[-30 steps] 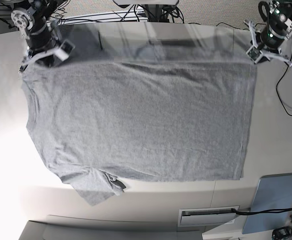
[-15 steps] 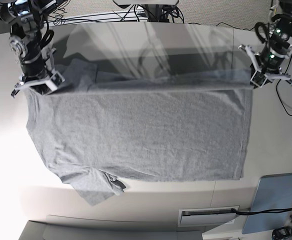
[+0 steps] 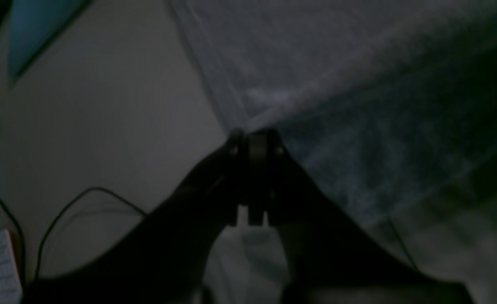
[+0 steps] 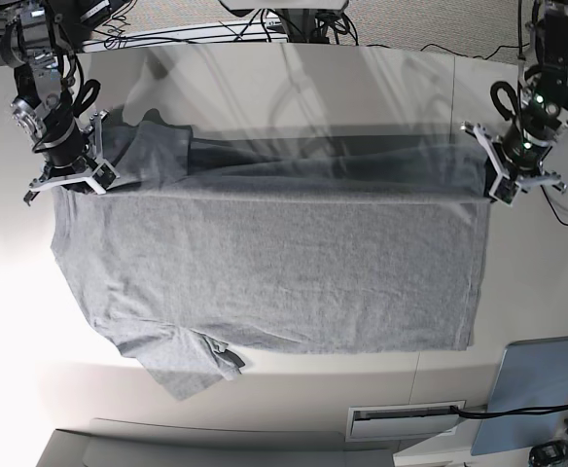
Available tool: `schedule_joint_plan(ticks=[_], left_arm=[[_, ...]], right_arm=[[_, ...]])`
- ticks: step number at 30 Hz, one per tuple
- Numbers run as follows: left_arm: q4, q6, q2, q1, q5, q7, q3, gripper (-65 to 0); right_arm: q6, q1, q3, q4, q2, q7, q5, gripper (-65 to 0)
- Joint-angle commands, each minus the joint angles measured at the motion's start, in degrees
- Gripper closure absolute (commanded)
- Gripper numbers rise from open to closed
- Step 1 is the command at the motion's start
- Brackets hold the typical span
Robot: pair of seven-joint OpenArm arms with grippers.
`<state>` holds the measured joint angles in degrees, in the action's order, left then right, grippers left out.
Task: Fold the T-shirt properly
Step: 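Fold the collar edge over with both grippers, then release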
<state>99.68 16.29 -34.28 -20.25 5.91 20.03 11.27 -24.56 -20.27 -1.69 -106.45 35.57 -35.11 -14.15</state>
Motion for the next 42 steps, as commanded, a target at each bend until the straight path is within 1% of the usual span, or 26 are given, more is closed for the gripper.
schedule_joint_plan(ticks=[1, 2, 5, 14, 21, 28, 29, 31, 32, 33, 34, 35, 36, 38, 41, 42], left_arm=[[0.1, -0.4, -0.9, 1.1, 0.6, -1.0, 0.5, 0.0], [-0.5, 0.5, -0.9, 1.7, 0.6, -1.0, 0.5, 0.0], [-1.4, 1.8, -0.9, 3.1, 0.6, -1.1, 0.5, 0.0], [-1.4, 1.8, -0.9, 5.6, 2.3, -1.0, 0.5, 0.0], [-1.5, 1.8, 1.2, 6.6, 2.3, -1.0, 0.5, 0.0], [-1.5, 1.5, 1.2, 6.6, 2.3, -0.9, 0.1, 0.0], [-1.5, 1.6, 1.2, 6.6, 2.3, -0.9, 0.1, 0.0], [-1.5, 1.6, 1.2, 6.6, 2.3, -0.9, 0.1, 0.0], [-1.5, 1.6, 1.2, 6.6, 2.3, -0.9, 0.1, -5.3], [-1.5, 1.6, 1.2, 6.6, 2.3, -0.9, 0.1, -12.8], [-1.5, 1.6, 1.2, 6.6, 2.3, -0.9, 0.1, -20.0], [-1.5, 1.6, 1.2, 6.6, 2.3, -0.9, 0.1, -25.8], [-1.5, 1.6, 1.2, 6.6, 2.3, -0.9, 0.1, -29.1], [-1.5, 1.6, 1.2, 6.6, 2.3, -0.9, 0.1, -30.1], [-1.5, 1.6, 1.2, 6.6, 2.4, -0.2, 0.1, -30.1], [-1.5, 1.6, 1.2, 6.6, 3.2, 0.3, 0.1, -29.8]], right_arm=[[0.9, 1.0, 0.5, -0.4, 1.1, 0.4, -0.2, 0.0], [0.9, 1.4, 0.5, -0.2, 1.1, 0.5, -0.2, 0.0], [0.8, 1.8, 0.5, 0.0, 1.1, 1.1, 0.0, 0.0], [0.7, 2.2, 0.5, 0.1, 1.1, 1.4, 0.9, 0.0], [0.7, 2.2, 0.5, 0.1, 1.1, 1.5, 0.9, 0.0], [0.8, 2.2, 0.5, 0.1, 1.1, 0.9, 0.9, 0.0], [0.8, 2.2, 0.5, 0.1, 1.1, 0.9, 0.9, -2.0], [0.8, 2.2, 0.5, 0.1, 1.1, 1.0, 0.9, -10.7], [0.8, 2.2, 0.5, 0.1, 1.1, 1.0, 0.9, -15.4], [0.8, 2.2, 0.5, 0.1, 1.1, 1.0, 0.9, -19.0], [0.8, 2.2, 0.5, 0.1, 1.1, 1.1, 0.9, -21.3], [0.8, 2.2, 0.5, 0.1, 1.1, 1.0, 0.9, -22.0], [0.8, 2.2, 0.5, 0.1, 1.1, 1.0, 0.9, -22.0], [0.9, 2.2, 0.5, 0.1, 1.1, 0.5, 1.7, -22.0], [2.4, 2.2, 0.5, 0.0, 1.1, -1.6, 5.7, -21.9], [3.1, 2.2, 0.5, 0.0, 1.1, -2.4, 7.4, -21.9]])
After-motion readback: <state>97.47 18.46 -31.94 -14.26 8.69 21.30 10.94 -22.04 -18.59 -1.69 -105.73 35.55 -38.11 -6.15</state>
